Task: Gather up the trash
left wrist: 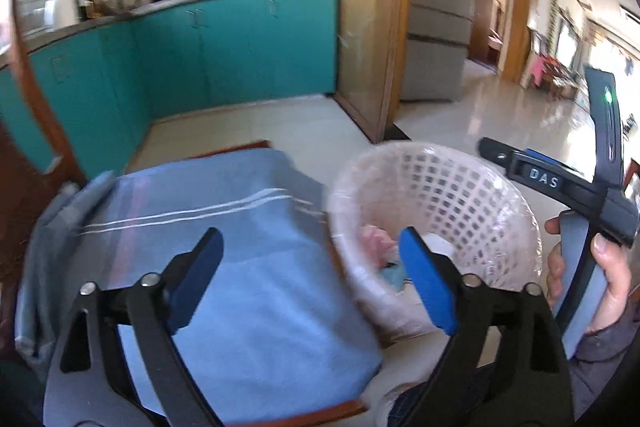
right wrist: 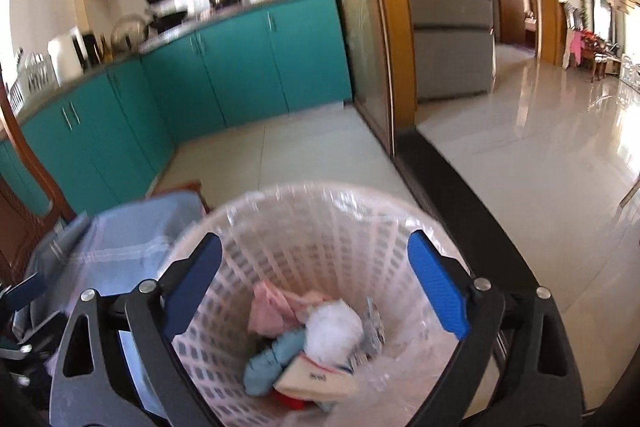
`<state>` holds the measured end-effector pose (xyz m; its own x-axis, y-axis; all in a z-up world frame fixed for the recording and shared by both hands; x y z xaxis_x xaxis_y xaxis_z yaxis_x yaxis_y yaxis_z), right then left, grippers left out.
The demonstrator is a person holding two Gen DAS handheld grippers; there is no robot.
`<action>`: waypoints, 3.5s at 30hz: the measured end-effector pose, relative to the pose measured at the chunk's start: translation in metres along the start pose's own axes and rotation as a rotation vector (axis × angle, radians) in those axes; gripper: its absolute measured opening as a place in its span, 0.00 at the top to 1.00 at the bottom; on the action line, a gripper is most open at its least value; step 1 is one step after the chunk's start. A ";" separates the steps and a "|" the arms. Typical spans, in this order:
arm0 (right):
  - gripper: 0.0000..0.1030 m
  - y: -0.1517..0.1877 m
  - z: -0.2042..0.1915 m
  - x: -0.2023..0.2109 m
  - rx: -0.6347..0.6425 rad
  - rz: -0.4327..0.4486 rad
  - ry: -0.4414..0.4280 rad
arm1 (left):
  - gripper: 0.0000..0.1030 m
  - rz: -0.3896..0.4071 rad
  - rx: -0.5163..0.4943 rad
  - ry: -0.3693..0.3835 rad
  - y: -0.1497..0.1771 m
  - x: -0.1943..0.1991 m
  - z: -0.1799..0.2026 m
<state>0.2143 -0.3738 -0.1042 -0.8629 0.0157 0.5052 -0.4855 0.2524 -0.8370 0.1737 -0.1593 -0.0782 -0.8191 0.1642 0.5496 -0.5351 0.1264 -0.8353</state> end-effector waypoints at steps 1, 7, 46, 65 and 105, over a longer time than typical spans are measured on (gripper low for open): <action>0.07 0.000 -0.003 0.005 -0.002 0.034 -0.006 | 0.04 0.024 0.015 -0.026 0.002 0.014 -0.012; 0.03 0.030 -0.055 0.044 0.114 0.162 -0.013 | 0.03 0.103 0.027 -0.145 0.018 0.077 -0.066; 0.03 0.061 -0.161 0.237 0.288 0.310 -0.045 | 0.03 0.220 0.066 -0.187 0.065 0.194 -0.100; 0.03 0.061 -0.164 0.235 0.295 0.304 -0.046 | 0.03 0.197 0.080 -0.185 0.066 0.191 -0.106; 0.03 0.063 -0.158 0.217 0.291 0.260 -0.044 | 0.03 0.145 0.075 -0.203 0.067 0.175 -0.097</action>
<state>0.0193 -0.2014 -0.0139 -0.9644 0.0003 0.2644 -0.2642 -0.0395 -0.9637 0.0140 -0.0275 -0.0367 -0.9090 -0.0256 0.4159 -0.4167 0.0419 -0.9081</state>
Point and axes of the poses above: each gripper's, at about its wrist camera, not at the fingertips, and x roughly against the way its jaws point, z to its right, y to its underside, the point moved 4 cm from there along -x, roughly the way its jaws point, and after that the axes turned 3 degrees about z, right-handed, at the moved point
